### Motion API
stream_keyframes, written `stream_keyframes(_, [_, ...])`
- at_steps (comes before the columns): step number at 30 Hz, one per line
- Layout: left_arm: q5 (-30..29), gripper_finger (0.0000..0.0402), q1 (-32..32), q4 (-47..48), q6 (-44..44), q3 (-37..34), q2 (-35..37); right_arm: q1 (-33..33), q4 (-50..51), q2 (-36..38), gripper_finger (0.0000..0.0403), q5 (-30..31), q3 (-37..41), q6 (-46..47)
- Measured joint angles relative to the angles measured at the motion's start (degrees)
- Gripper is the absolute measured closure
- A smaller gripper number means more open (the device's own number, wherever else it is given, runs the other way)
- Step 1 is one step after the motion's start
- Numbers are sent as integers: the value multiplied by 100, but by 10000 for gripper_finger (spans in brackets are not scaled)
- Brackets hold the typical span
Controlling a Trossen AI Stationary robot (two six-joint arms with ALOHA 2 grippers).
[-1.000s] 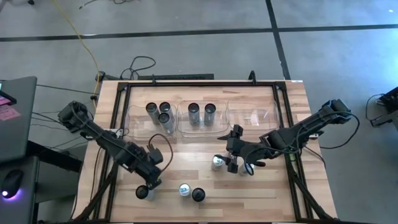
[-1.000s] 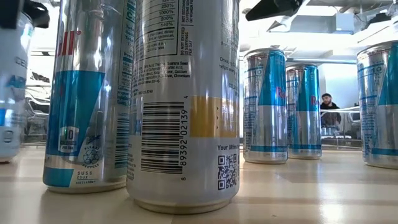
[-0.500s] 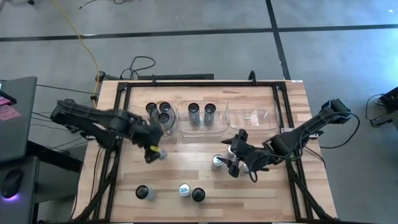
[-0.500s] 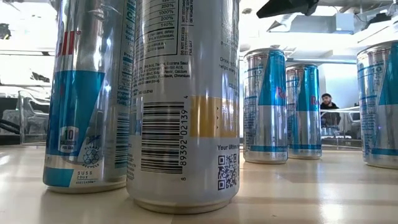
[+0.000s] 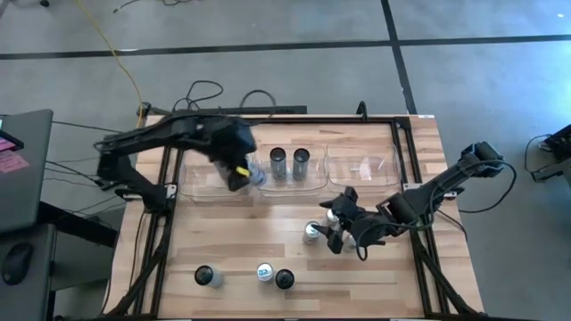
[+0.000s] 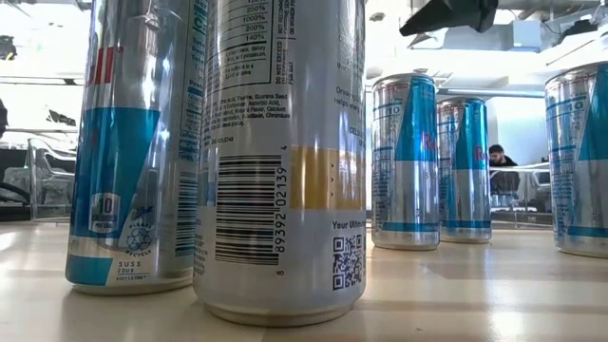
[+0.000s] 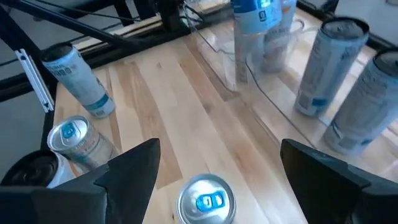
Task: Sort soda cans
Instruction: Put the blue soda can into the center transparent bin
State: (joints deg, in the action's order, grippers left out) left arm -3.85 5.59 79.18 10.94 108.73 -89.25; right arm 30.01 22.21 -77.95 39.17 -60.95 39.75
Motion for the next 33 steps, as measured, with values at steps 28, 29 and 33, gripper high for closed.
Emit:
stream_keyframes(28, [205,161,544,-686,-1239,391,-2096,338,972,-499,49,389,41,789])
stream_keyframes(29, [205,161,544,-684,-1238,391,-2140,338,972,-525,49,382,44,789])
stream_keyframes(33, [209,161,544,-710,-1237,389,-2210,316,1026,-568,49,357,44,797])
